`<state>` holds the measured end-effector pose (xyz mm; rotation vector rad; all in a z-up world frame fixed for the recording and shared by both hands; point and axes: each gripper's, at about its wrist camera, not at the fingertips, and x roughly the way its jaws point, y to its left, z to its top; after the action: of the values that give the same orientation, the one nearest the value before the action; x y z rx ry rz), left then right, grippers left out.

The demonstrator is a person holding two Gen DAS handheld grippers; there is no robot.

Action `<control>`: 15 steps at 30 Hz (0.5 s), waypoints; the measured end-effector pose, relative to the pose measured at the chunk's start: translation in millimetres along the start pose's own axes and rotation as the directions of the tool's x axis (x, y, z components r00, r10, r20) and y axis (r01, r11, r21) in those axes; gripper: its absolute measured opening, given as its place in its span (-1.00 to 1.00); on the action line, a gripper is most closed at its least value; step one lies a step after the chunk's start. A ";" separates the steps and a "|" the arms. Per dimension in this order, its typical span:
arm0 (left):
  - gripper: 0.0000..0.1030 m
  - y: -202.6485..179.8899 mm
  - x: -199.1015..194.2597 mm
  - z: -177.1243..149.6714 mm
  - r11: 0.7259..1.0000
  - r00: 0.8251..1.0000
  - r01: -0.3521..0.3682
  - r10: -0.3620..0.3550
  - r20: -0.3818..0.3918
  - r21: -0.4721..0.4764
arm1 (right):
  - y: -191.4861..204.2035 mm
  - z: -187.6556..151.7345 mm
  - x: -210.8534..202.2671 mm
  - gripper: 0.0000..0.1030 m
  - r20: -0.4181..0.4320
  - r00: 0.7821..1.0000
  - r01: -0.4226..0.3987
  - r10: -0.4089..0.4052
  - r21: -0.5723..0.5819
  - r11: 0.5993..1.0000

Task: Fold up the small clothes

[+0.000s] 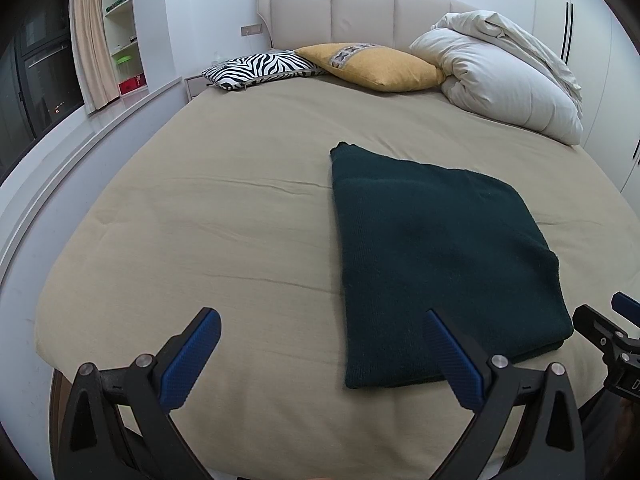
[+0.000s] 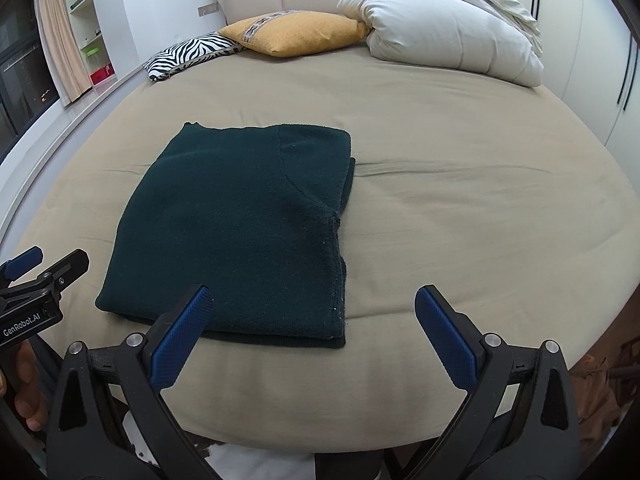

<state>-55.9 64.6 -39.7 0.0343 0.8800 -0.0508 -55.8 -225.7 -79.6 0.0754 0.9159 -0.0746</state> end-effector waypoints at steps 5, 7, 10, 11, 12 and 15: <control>1.00 0.7 -0.4 0.1 1.000 1.000 0.000 0.000 0.002 -0.002 | 1.0 0.2 0.9 0.99 -0.001 1.000 0.001 -0.001 0.001 1.000; 1.00 0.8 -1.4 1.5 1.000 1.000 0.000 0.000 0.001 -0.004 | 2.2 0.5 0.9 1.00 0.000 1.000 0.001 -0.001 0.003 1.000; 1.00 0.9 -1.5 1.7 1.000 1.000 0.000 0.000 0.002 -0.003 | 2.1 0.5 0.8 1.00 0.000 1.000 0.001 -0.001 0.003 1.000; 1.00 0.9 -1.4 1.5 1.000 1.000 0.001 -0.001 0.002 -0.003 | 2.1 0.8 1.0 0.99 0.000 1.000 0.001 -0.001 0.003 1.000; 1.00 0.9 -1.5 1.7 1.000 1.000 0.000 0.000 0.002 -0.004 | 2.0 0.8 1.0 1.00 0.000 1.000 0.001 -0.001 0.004 1.000; 1.00 0.9 -1.2 1.3 1.000 1.000 0.000 0.000 0.002 -0.004 | 2.1 0.8 1.0 1.00 -0.001 1.000 0.001 -0.001 0.002 1.000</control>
<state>-55.6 65.4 -37.9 0.0309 0.8784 -0.0492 -54.3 -223.7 -79.8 0.0772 0.9166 -0.0761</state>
